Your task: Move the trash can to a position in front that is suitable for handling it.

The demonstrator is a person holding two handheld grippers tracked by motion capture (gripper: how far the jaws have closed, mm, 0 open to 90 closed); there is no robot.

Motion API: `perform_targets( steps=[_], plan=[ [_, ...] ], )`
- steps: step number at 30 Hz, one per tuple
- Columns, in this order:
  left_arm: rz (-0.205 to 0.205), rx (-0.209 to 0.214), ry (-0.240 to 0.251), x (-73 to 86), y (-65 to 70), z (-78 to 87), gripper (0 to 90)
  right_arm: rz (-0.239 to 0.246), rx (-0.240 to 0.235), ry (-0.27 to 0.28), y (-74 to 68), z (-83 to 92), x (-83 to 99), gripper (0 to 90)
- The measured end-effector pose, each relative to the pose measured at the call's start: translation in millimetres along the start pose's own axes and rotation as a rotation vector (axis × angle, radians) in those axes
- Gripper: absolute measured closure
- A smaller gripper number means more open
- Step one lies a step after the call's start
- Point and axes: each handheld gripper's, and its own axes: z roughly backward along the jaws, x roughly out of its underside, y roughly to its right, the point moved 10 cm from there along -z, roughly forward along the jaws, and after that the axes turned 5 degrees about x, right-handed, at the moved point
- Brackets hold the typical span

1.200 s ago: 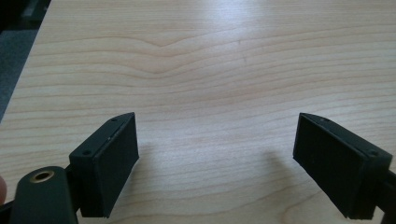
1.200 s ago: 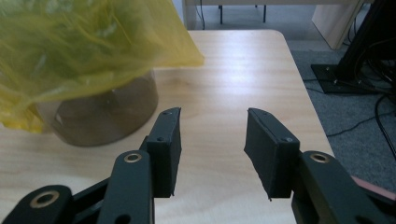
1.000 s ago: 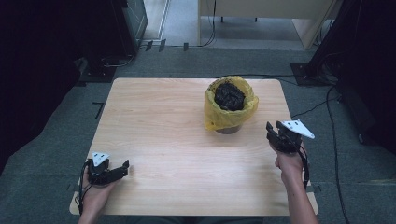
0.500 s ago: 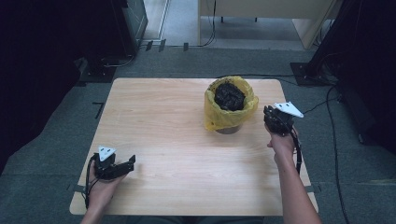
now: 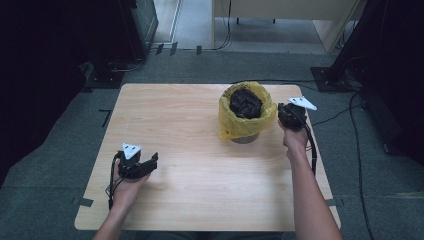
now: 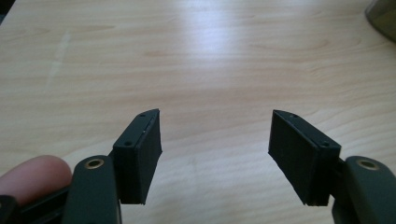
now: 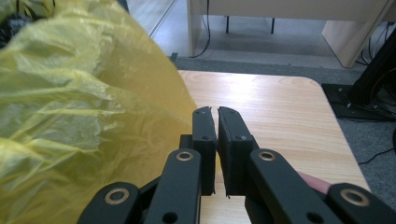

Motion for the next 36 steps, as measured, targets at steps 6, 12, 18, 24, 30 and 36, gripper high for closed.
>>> perform_targets(
  steps=[6,12,18,24,30,36],
  plan=[
    [-0.002,0.028,0.029,-18.8,17.6,-13.2,41.6,0.075,-0.056,-0.020,-20.1,-6.1,6.8,86.6],
    [0.017,0.035,0.047,-28.7,20.3,-23.2,47.7,0.084,-0.103,-0.015,-36.9,-0.6,9.1,87.6],
    [0.021,0.065,0.064,-42.2,31.3,-36.5,56.1,0.105,-0.133,0.003,-51.6,4.3,14.0,87.6],
    [0.012,0.110,0.060,-50.2,51.0,-54.2,63.0,0.133,-0.170,0.001,-68.8,8.0,21.8,87.6],
    [0.017,0.123,0.080,-63.4,65.4,-70.0,66.0,0.123,-0.251,-0.012,-89.2,14.3,26.1,87.5],
    [0.036,0.117,0.087,-73.7,72.2,-85.7,69.1,0.167,-0.307,0.006,-102.9,17.6,26.5,83.5]
  ],
)
